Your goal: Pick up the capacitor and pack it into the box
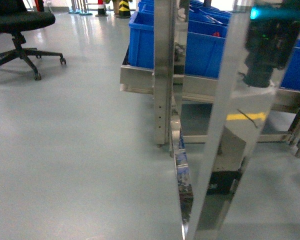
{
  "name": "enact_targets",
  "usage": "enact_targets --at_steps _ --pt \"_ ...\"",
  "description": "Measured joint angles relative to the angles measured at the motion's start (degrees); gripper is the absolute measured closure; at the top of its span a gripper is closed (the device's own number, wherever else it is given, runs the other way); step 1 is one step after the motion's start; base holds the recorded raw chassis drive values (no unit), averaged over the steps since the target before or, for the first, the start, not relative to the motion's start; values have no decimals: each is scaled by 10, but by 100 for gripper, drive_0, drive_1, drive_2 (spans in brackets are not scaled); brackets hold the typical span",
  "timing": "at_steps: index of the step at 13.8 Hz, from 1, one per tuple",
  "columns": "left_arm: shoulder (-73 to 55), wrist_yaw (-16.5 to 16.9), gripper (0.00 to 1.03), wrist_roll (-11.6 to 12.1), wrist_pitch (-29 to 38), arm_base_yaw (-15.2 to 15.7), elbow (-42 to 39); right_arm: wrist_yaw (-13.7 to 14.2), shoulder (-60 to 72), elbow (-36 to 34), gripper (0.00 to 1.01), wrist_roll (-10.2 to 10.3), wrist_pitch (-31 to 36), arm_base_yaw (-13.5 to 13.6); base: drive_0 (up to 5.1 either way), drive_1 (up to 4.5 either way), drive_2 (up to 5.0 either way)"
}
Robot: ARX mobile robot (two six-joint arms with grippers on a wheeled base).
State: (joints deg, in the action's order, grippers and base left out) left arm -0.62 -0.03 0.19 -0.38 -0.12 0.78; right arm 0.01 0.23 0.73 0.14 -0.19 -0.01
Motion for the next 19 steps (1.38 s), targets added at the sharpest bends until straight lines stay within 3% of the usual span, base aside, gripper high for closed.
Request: enact_targets --at_steps 19 --pt "0 0 59 0 0 0 0 0 0 0 3 0 -2 0 -495 242 242"
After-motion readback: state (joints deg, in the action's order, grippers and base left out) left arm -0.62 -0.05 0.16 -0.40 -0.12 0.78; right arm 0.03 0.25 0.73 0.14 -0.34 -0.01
